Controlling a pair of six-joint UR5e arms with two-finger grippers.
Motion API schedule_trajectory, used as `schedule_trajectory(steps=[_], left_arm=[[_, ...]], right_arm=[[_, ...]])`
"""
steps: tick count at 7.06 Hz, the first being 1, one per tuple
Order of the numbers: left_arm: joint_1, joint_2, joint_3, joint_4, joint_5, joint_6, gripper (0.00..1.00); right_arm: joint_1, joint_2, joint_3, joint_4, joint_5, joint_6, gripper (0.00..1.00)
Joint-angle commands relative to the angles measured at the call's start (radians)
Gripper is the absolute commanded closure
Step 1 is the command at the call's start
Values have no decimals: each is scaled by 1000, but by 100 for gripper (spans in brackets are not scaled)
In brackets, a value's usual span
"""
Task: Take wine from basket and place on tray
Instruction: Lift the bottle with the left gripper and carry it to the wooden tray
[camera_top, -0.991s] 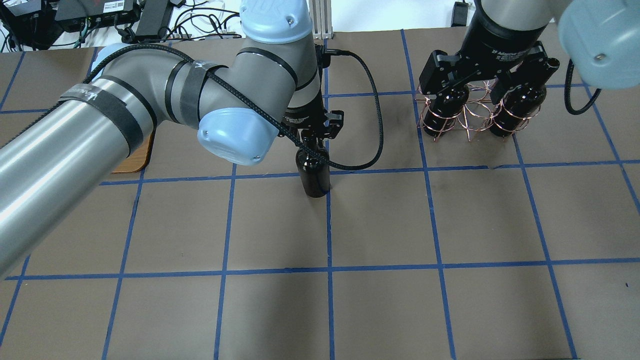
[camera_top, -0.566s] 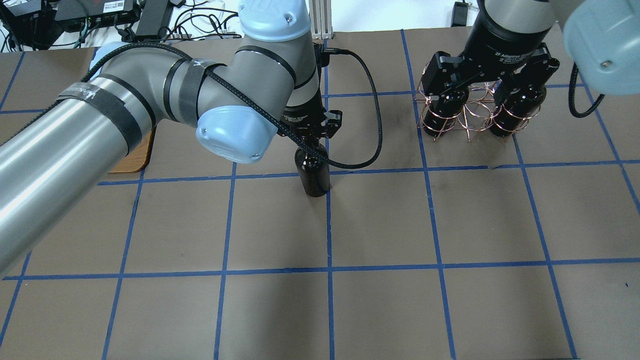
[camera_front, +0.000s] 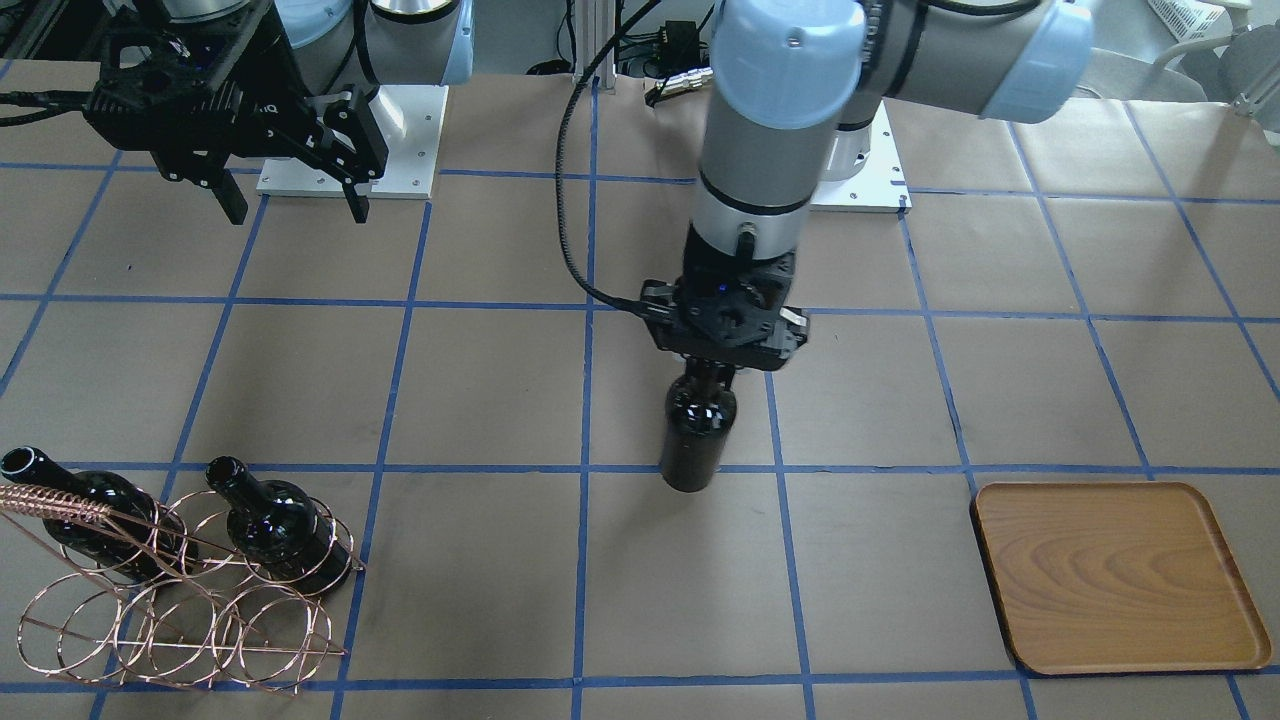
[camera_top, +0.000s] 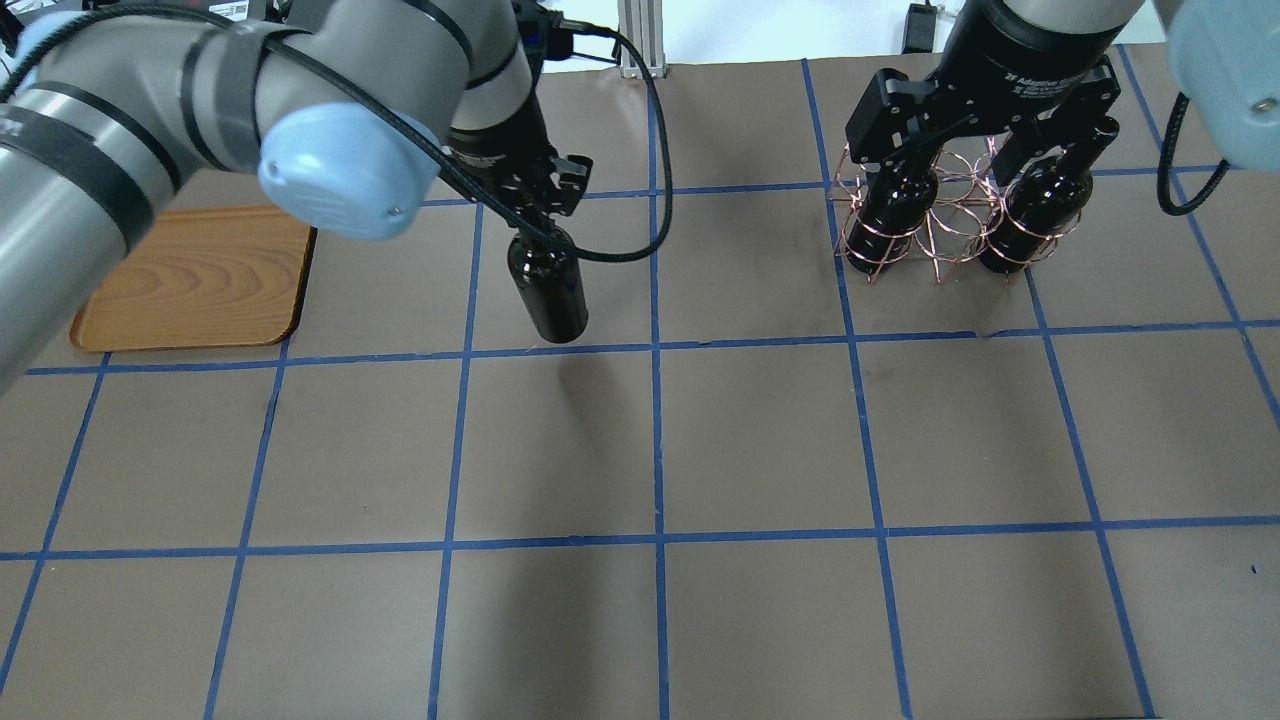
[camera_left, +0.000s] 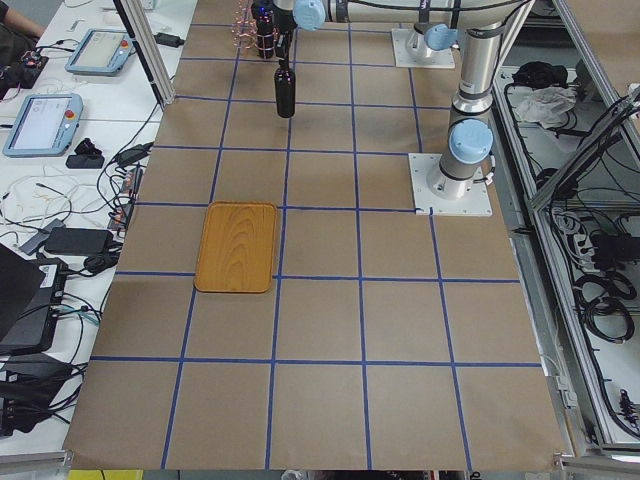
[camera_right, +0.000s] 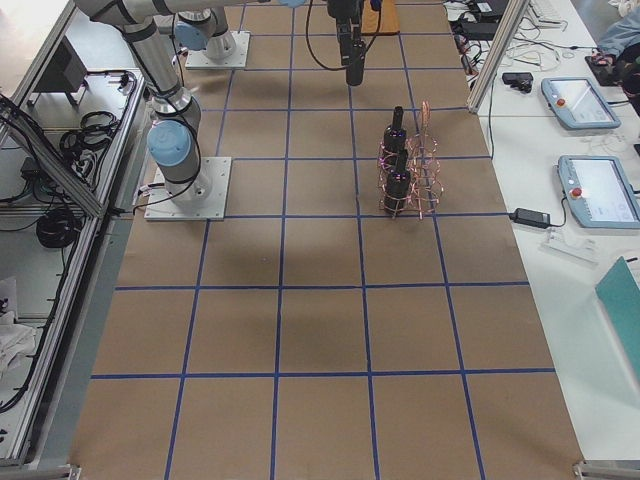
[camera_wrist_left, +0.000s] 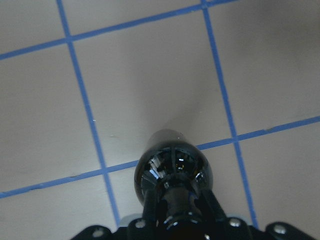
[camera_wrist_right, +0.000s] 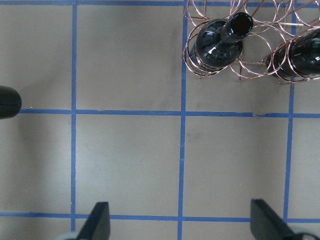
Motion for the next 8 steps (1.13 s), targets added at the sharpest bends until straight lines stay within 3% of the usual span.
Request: schedule_trajectory(steps=[1, 4, 8], left_arm=[[213, 3, 87, -90, 0, 250, 100], [541, 3, 112, -104, 0, 532, 100], [660, -115, 210, -91, -17, 646, 100]], right_arm=[[0, 12, -8, -1, 19, 1, 0], [0, 12, -3, 6, 17, 2, 0], [0, 13, 1, -8, 22, 7, 0]])
